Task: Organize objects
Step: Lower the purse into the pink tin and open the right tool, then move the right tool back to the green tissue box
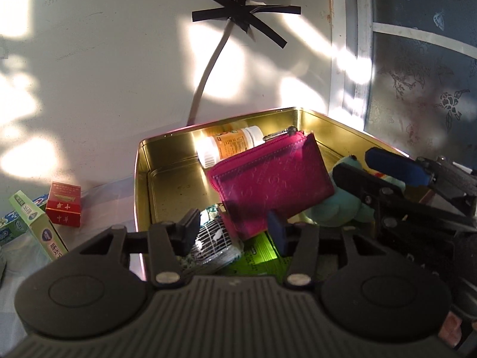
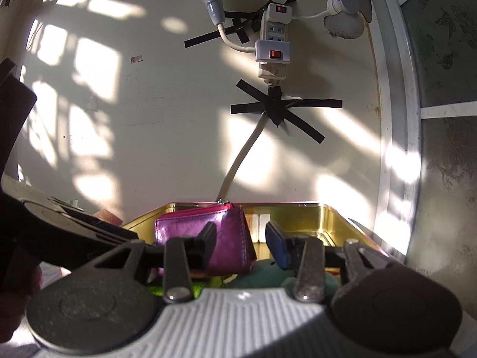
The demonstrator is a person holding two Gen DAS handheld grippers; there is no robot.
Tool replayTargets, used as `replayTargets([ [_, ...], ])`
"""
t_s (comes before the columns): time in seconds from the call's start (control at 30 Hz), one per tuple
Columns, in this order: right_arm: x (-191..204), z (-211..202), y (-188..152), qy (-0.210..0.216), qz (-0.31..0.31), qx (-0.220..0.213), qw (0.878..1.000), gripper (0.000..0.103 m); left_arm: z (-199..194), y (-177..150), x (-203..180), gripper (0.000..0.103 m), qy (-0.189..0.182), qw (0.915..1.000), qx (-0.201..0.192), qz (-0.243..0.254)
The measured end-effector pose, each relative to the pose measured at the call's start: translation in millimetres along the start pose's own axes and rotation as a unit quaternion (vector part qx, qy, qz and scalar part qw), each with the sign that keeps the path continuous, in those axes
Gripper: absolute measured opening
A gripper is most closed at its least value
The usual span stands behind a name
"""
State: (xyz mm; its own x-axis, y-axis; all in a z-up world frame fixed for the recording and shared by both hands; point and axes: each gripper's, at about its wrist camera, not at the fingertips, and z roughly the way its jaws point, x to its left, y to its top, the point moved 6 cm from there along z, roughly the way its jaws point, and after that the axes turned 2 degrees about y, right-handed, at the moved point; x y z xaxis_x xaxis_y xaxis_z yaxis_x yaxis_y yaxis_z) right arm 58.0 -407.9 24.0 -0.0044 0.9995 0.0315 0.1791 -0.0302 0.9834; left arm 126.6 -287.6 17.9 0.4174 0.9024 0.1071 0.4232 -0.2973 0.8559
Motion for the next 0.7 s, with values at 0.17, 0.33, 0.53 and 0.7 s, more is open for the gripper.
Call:
replayTargets([
  [0.17, 10, -22, -1, 0.003, 0.01, -0.003, 1.0, 0.04, -34, -11, 4, 0.06, 0.017, 0.9997, -0.017, 0.007],
  [0.33, 18, -46, -7, 0.013, 0.061, 0.011, 0.998, 0.04, -62, -27, 13, 0.064, 0.024, 0.9994, -0.024, -0.007],
  [0.53, 37, -60, -30, 0.038, 0.126, 0.053, 0.99, 0.04, -78, -55, 34, 0.069, 0.045, 0.9987, -0.011, -0.018],
  [0.7, 61, -60, -49, 0.052, 0.137, 0.097, 0.984, 0.04, -82, -84, 58, 0.069, 0.066, 0.9973, 0.013, -0.029],
])
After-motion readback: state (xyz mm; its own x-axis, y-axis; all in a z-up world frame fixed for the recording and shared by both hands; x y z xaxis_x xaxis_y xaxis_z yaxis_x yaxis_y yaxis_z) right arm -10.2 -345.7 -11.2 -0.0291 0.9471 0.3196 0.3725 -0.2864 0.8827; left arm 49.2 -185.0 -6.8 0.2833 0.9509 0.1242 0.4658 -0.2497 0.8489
